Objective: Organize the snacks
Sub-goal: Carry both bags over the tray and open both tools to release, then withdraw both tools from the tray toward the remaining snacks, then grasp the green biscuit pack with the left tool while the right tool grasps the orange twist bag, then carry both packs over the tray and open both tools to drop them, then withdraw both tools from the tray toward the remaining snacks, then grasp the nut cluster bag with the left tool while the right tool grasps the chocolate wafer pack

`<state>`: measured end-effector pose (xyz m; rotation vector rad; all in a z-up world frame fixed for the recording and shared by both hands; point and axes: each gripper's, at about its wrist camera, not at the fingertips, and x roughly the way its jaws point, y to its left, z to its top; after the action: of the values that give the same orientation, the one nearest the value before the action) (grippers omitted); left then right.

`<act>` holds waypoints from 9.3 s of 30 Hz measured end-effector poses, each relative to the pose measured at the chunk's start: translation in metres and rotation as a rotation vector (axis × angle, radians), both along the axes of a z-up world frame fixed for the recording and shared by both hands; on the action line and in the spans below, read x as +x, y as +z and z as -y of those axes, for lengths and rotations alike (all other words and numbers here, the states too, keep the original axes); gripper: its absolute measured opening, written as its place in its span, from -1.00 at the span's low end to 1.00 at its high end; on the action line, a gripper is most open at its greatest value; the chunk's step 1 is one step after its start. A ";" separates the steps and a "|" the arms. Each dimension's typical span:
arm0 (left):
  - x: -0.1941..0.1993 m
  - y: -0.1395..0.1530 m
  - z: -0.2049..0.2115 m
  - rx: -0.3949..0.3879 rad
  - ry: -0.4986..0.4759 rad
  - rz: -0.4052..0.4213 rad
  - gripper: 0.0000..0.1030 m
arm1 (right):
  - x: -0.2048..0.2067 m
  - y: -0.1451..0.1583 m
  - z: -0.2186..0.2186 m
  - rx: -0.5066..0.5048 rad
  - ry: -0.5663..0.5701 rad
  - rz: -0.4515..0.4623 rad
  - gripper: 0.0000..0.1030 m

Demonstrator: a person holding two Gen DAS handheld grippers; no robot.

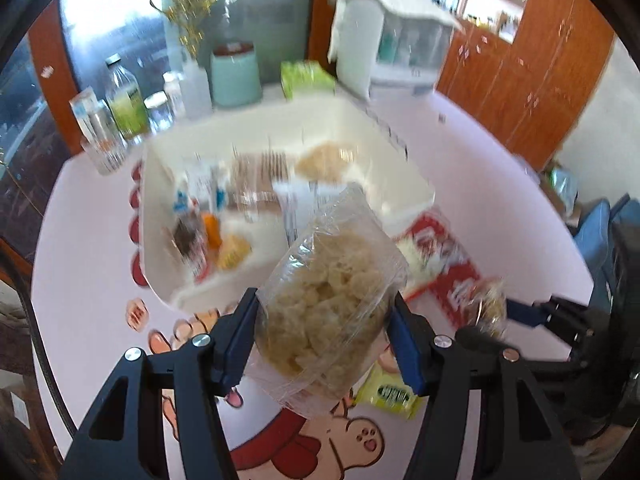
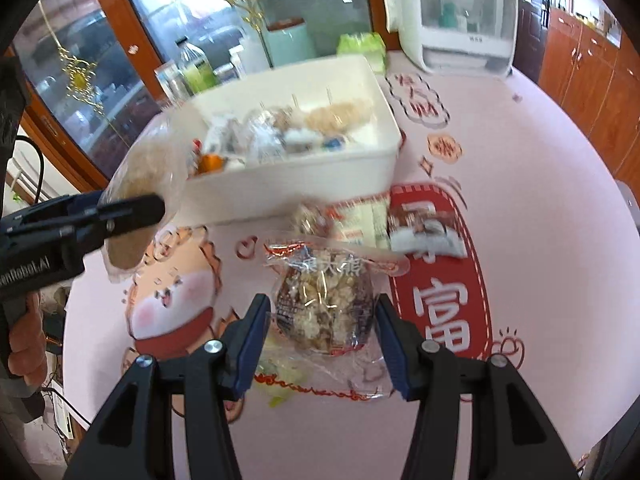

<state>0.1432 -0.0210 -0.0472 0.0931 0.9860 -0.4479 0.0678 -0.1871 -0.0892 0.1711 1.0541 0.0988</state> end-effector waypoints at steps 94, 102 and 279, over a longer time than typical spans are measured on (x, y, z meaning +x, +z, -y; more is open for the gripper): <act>-0.029 -0.001 0.020 0.123 0.360 0.011 0.77 | 0.041 0.073 0.041 -0.055 0.066 0.182 0.28; -0.048 -0.087 0.049 0.133 0.411 -0.132 0.77 | 0.029 0.016 0.057 -0.078 0.123 0.113 0.28; 0.006 -0.097 0.080 0.170 0.124 -0.009 0.66 | 0.033 -0.043 0.107 0.118 -0.060 -0.037 0.01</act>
<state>0.1494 -0.1007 -0.1443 0.1817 1.0316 -0.2509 0.1008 -0.2937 -0.1325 0.3118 1.0801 0.1041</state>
